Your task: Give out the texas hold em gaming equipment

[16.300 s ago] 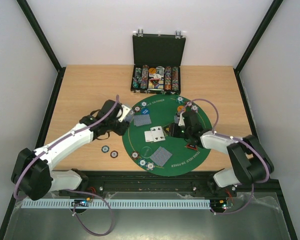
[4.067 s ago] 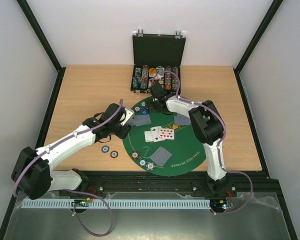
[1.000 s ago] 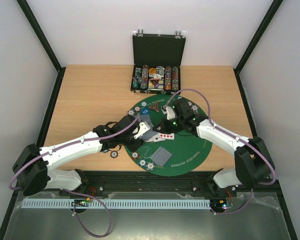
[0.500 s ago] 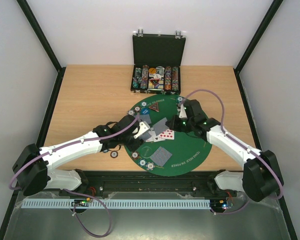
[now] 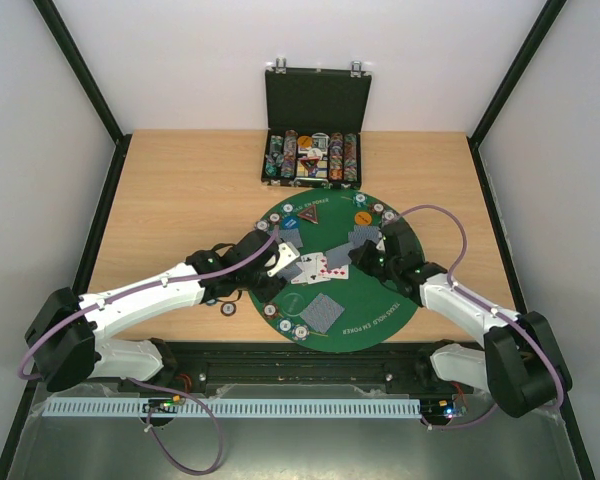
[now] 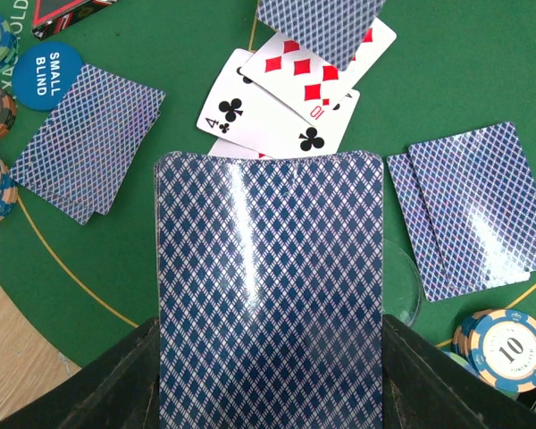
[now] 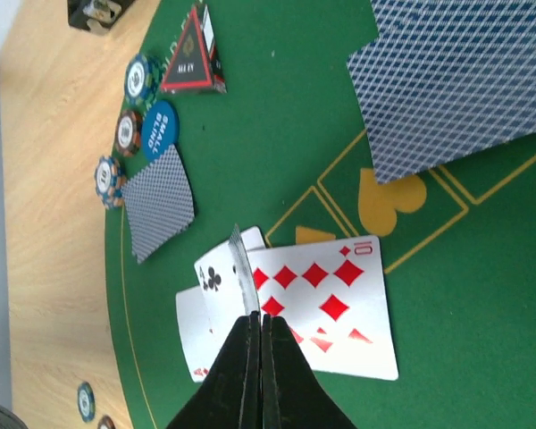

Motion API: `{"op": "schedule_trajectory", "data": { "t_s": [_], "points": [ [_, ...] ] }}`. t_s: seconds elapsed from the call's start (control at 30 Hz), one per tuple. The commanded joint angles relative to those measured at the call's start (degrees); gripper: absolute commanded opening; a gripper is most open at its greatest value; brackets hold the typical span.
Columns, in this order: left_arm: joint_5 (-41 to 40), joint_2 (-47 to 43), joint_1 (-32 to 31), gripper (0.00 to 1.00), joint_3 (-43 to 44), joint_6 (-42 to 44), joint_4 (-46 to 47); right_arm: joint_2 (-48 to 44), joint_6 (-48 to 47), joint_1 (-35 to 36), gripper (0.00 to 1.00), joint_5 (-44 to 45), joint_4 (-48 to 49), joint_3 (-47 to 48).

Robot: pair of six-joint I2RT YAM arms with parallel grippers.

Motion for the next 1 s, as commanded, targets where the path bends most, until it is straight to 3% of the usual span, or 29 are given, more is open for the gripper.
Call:
{"op": "schedule_trajectory", "data": {
  "t_s": [0.0,0.3,0.6,0.73,0.83,0.97],
  "points": [
    [-0.8,0.2,-0.2,0.59,0.4,0.0,-0.4,0.8,3.1,-0.2,0.01,4.1,6.6,-1.6],
    [-0.7,0.4,-0.2,0.59,0.4,0.0,-0.4,4.7,3.2,-0.2,0.04,5.2,7.8,-5.1],
    [-0.8,0.3,-0.2,0.59,0.4,0.0,-0.4,3.9,3.0,-0.2,0.34,10.3,3.8,-5.9],
    [-0.7,0.3,-0.3,0.59,0.4,0.1,-0.4,-0.5,0.9,-0.2,0.60,16.3,-2.0,-4.5],
    [-0.6,0.2,-0.2,0.59,0.4,0.1,-0.4,-4.1,-1.1,-0.2,0.73,19.8,-5.7,-3.1],
    [-0.3,0.2,-0.3,0.60,0.4,0.2,-0.4,-6.4,-5.2,-0.2,0.86,13.8,-5.6,-0.7]
  ]
}}
